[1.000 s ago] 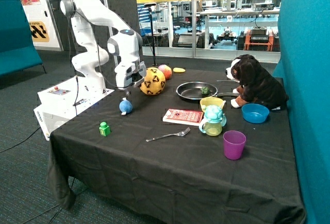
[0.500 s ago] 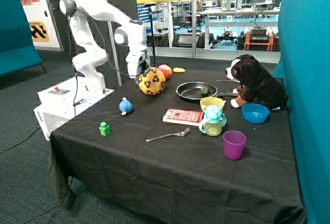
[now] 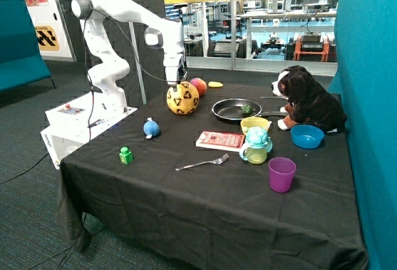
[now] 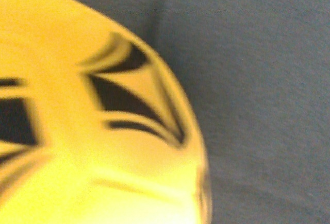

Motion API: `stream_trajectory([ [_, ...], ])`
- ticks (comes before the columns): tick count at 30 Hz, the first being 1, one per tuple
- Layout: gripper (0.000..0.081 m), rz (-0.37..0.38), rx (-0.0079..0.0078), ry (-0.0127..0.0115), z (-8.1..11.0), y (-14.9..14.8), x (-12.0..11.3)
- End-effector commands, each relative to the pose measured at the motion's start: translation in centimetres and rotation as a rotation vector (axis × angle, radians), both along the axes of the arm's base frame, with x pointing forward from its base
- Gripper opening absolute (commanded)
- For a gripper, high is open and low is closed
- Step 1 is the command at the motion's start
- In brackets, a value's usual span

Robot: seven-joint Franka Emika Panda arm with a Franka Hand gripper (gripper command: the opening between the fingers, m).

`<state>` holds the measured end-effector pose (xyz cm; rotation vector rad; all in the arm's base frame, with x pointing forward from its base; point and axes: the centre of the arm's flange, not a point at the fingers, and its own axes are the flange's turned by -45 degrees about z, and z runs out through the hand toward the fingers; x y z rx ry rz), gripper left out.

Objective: Sort the balls from left to right in order of size

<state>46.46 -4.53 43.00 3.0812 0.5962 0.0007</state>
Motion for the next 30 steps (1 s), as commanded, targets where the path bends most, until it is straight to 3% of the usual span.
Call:
stream_trajectory([
  [1,0.0808,0.111,0.003,0.0012,1.3,4.2,0.1],
  [19,0.0804,0.265,0.0029,0.0014,1.8,11.3,-0.3],
  [22,0.0755,0.291,0.0029,0.0015,1.9,12.8,-0.4],
  [30,0.075,0.352,0.0028,0.0016,2.2,16.2,-0.9],
])
